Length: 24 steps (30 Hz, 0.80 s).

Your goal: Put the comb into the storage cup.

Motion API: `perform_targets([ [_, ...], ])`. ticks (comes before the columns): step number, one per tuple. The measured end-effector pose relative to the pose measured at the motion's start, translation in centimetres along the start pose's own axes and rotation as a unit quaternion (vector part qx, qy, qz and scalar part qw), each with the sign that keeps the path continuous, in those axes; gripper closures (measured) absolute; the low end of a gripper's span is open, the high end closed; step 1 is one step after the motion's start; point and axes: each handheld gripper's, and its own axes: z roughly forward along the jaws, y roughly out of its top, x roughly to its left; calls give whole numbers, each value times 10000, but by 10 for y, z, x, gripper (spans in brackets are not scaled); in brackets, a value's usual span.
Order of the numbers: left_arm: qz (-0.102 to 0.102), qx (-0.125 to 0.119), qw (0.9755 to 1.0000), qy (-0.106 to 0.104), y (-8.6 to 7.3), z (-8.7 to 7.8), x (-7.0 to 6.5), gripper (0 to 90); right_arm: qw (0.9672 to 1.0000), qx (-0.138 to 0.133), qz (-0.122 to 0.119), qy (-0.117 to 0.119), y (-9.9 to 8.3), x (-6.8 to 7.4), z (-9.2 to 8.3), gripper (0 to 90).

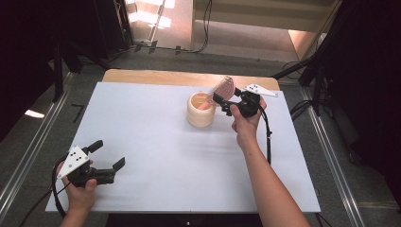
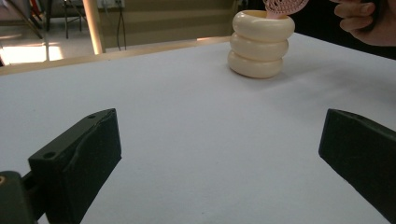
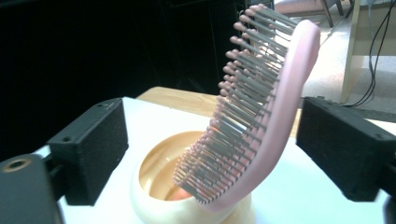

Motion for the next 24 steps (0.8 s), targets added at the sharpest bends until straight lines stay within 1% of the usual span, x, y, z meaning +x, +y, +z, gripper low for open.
perform_targets([
  [1, 5, 5, 10000, -2, 0, 0, 0, 0, 10000, 7, -59, 10, 0, 1, -1, 3],
  [4, 0, 5, 10000, -1, 0, 0, 0, 0, 9998, 24, -167, 39, -1, 3, -4, 0],
  [5, -1, 4, 10000, -2, 0, 0, 0, 0, 9997, 35, -243, 47, -1, 4, -6, 0],
  [7, 0, 6, 10000, -2, 0, 0, 0, 0, 9995, 53, -312, 1, -2, 6, -9, 0],
  [10, -3, 2, 10000, -7, 0, 0, 0, 0, 9993, 93, -364, -4, -4, 9, -13, 0],
  [15, 7, 7, 10000, -8, 0, 0, 0, 0, 9986, 50, -518, -66, -8, 11, -20, 0],
  [21, 8, 11, 10000, -5, 0, 0, 0, 0, 9982, 17, -591, -106, -12, 12, -32, 0],
  [24, 9, 7, 10000, 4, 0, 0, 0, 0, 9981, -9, -605, -90, -15, 11, -38, 0],
])
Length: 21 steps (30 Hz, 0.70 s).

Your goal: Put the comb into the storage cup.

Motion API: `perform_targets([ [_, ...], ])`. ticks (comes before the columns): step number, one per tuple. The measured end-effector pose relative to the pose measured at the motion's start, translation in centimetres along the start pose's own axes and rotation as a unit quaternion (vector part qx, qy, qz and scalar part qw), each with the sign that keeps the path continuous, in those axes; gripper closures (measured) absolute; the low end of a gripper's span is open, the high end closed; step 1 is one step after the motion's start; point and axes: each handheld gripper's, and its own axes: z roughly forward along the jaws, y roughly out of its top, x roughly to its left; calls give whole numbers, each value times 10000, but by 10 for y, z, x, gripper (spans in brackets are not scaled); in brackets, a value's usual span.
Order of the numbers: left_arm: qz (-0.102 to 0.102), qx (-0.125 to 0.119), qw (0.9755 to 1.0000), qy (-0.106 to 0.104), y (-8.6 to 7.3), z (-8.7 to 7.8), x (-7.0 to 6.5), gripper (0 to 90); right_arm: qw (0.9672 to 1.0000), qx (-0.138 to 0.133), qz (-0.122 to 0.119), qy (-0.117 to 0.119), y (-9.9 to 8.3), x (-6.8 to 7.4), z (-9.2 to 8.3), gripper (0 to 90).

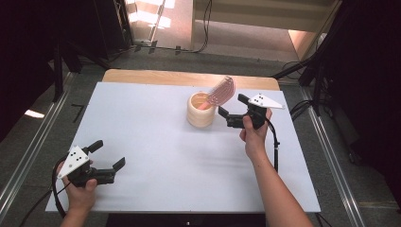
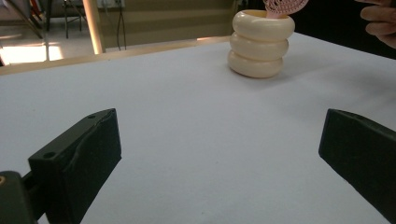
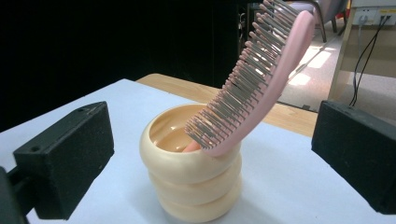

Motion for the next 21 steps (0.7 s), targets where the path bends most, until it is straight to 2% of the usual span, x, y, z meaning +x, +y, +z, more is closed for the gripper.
perform_targets([
  [21, 3, 11, 10000, 8, 0, 0, 0, 0, 9998, -63, -166, -131, -21, -4, -44, 0],
])
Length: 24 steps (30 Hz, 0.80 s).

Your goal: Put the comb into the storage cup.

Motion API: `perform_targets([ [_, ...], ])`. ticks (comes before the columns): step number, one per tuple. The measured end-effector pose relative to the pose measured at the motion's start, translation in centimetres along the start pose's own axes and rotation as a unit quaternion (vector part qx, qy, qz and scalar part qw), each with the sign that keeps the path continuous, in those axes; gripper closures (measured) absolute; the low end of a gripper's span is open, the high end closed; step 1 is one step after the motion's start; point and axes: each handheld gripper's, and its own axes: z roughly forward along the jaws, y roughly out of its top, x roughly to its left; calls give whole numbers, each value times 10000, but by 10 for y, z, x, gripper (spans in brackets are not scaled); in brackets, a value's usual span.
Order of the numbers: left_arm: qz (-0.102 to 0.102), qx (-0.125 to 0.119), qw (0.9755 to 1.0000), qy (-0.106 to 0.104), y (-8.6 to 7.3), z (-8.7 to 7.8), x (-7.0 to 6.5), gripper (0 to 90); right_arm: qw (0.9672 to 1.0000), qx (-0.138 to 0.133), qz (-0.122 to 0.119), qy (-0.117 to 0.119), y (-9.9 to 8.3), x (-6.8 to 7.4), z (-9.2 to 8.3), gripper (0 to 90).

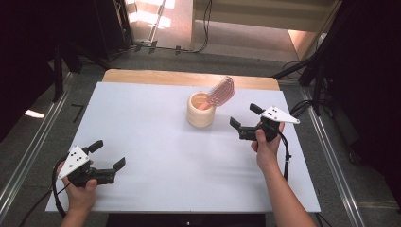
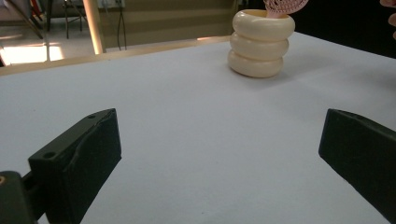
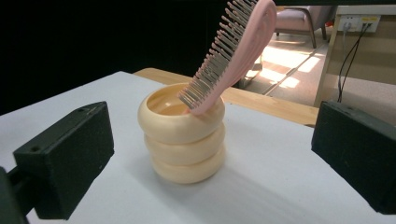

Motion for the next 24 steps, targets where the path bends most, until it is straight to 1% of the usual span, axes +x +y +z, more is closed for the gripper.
perform_targets([
  [5, 6, 3, 10000, 3, 0, 0, 0, 0, 10000, 0, 2, -26, -7, -2, -10, 0],
  [8, 9, 10, 10000, 5, 0, 0, 0, 0, 10000, 29, -41, -60, -12, -2, -16, 0],
  [18, 15, 3, 10000, 15, 0, 0, 0, 0, 9999, 83, -1, -134, -26, -5, -32, 0],
  [24, 21, 3, 10000, 18, 0, 0, 0, 0, 9998, 71, 21, -179, -34, -6, -43, 0],
])
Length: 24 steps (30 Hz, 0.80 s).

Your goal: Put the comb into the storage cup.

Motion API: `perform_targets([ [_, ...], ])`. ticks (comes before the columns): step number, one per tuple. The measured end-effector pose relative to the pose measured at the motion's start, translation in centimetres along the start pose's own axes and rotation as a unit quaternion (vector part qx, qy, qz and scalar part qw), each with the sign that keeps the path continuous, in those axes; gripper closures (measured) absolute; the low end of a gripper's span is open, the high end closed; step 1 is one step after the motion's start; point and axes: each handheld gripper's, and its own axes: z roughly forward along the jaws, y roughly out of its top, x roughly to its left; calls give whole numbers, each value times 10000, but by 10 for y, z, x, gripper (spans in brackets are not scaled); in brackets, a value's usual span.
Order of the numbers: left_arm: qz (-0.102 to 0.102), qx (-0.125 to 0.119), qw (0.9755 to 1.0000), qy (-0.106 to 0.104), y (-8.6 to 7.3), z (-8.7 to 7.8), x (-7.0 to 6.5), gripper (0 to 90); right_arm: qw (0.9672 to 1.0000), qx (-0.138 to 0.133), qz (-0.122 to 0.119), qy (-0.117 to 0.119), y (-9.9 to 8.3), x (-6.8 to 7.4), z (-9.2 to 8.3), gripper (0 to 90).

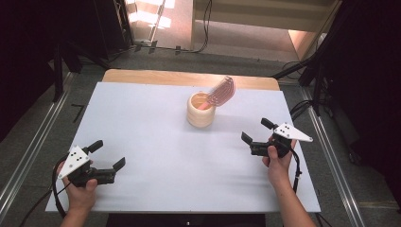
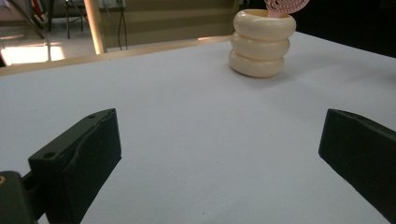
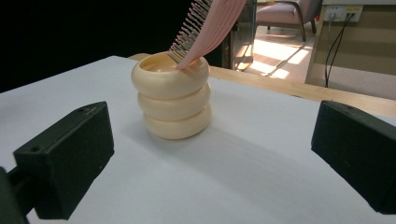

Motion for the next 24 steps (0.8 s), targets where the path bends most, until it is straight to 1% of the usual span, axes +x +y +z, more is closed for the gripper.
perform_targets([
  [3, -11, 6, 10000, -12, 0, 0, 0, 0, 10000, -15, 52, -11, -4, -1, -6, 0],
  [6, 8, 17, 10000, -15, 0, 0, 0, 0, 10000, -11, 28, -56, -9, -3, -12, 0],
  [8, 1, 10, 10000, -11, 0, 0, 0, 0, 10000, 13, 73, -61, -12, -3, -15, 0],
  [19, 3, 7, 10000, -5, 0, 0, 0, 0, 9999, 51, 32, -145, -23, -6, -32, 0],
  [21, 3, 11, 10000, -4, 0, 0, 0, 0, 9998, 56, 62, -160, -24, -6, -35, 0],
  [23, 4, 3, 10000, -4, 0, 0, 0, 0, 9998, 37, 20, -180, -26, -7, -38, 0],
  [24, -3, -1, 10000, -2, 0, 0, 0, 0, 9998, 48, 45, -181, -27, -8, -40, 0],
])
